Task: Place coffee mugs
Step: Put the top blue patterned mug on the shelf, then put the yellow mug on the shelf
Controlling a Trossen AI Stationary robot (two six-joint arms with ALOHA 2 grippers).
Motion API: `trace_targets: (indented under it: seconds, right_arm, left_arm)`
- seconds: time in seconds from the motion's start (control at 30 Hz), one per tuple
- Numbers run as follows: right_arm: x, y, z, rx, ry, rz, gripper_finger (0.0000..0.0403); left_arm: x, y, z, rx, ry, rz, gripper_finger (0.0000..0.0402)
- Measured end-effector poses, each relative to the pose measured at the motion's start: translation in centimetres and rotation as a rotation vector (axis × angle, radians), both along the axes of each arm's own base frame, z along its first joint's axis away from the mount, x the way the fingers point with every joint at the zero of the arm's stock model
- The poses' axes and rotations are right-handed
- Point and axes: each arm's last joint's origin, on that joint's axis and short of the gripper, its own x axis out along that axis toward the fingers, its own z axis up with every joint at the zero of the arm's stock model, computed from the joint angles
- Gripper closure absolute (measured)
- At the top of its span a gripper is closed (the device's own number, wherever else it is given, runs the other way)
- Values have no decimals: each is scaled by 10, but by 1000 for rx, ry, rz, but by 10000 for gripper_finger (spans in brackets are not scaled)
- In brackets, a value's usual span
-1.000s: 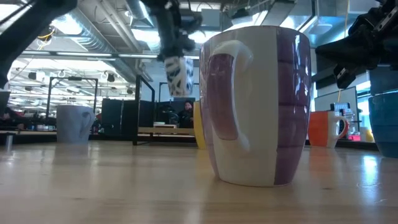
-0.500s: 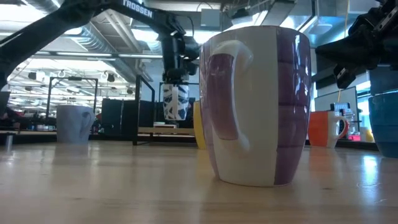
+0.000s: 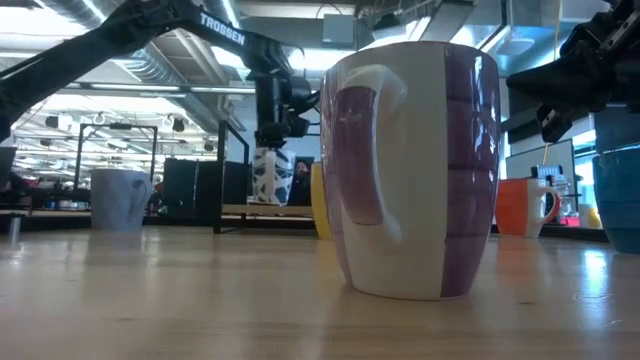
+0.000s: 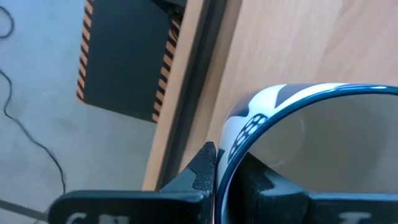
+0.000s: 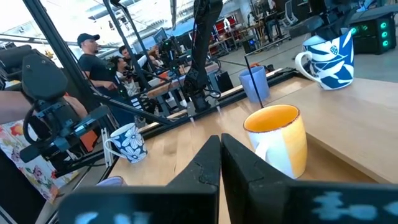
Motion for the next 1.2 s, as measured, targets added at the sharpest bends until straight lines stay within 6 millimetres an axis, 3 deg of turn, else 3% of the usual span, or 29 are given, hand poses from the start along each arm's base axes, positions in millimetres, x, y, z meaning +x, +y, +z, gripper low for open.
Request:
trace_targets:
  seconds: [0.47,0.97,1.2]
  right_arm:
    - [0,0,0,-3,0,0,400]
    - [0,0,0,-7,1,0,400]
    - [0,0,0,-7,0,1,400]
  left_arm:
    - [-2,1,-4,-3,18,8,376]
    - [-1,-2,-1,23,45,5,289]
    - [-7,-13,25,103,50,-2,271]
